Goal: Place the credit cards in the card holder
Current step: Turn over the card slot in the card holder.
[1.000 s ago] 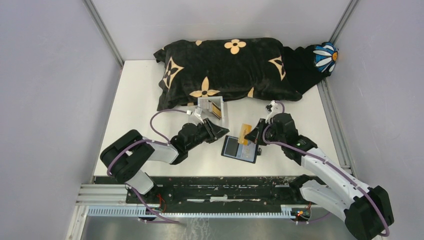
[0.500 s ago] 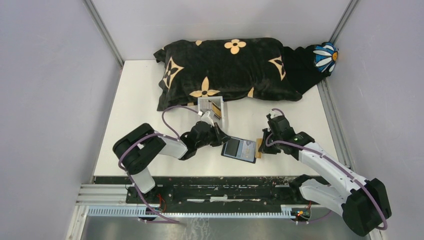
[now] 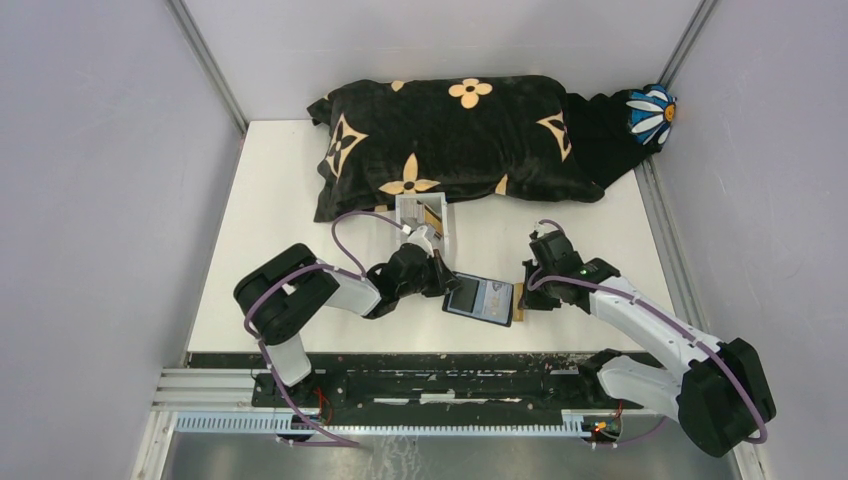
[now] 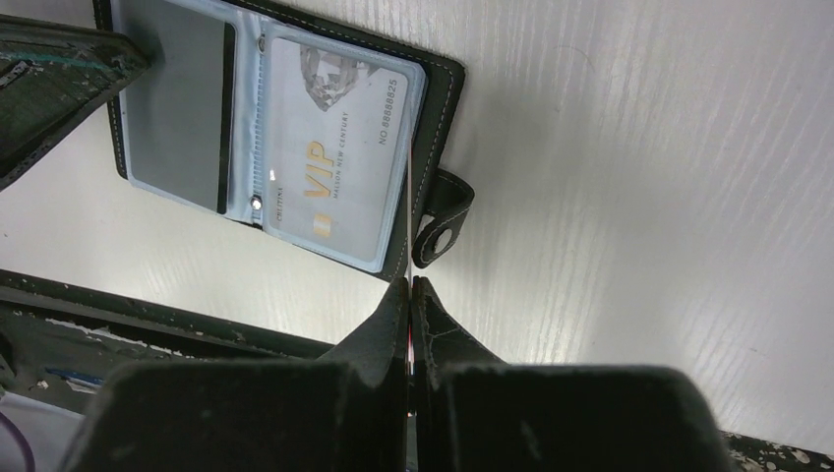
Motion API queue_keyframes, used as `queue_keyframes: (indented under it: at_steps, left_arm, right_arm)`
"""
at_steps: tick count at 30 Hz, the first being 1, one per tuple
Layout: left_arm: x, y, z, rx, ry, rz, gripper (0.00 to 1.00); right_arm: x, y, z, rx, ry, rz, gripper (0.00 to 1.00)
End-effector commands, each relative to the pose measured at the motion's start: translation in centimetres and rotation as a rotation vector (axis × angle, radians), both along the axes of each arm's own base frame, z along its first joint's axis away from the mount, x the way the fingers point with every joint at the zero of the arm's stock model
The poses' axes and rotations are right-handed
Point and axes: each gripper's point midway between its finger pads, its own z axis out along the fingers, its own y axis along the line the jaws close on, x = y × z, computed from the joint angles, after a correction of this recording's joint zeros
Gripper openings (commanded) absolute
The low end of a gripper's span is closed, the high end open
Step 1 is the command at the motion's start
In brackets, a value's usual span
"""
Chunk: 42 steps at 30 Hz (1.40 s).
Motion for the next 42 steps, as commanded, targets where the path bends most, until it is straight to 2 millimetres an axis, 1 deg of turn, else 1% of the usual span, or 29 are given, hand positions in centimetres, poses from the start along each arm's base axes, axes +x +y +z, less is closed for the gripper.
queue_keyframes:
  at_steps: [1, 9, 23, 29, 36, 42]
  left_arm:
    - [0.7, -0.3, 0.1, 0.029, -0.047, -0.009, 0.03]
    - [0.4, 0.2, -1.2, 0.063, -0.022, 0.001, 0.03]
    - [0.1, 0.5, -1.6, 0.07, -0.012, 0.004, 0.03]
    - [0.0, 0.6, -1.8, 0.073, -0.007, 0.006, 0.03]
    - [0.0, 0.6, -1.9, 0.076, -0.004, 0.007, 0.03]
    - [-0.1, 0.5, -2.2, 0.076, 0.003, 0.005, 0.03]
  right_arm:
    - [1.6, 1.3, 1.5, 0.06, -0.052, -0.016, 0.01]
    - [1.8, 1.7, 1.8, 0.084, -0.053, -0.04, 0.01]
    - [1.3, 1.4, 0.8, 0.087, -0.034, -0.081, 0.01]
    - [1.2, 1.0, 0.7, 0.074, -0.035, -0.089, 0.01]
    - [1.1, 0.1, 0.8, 0.042, -0.046, -0.108, 0.01]
    - [1.1, 0.4, 0.7, 0.06, -0.041, -0.111, 0.01]
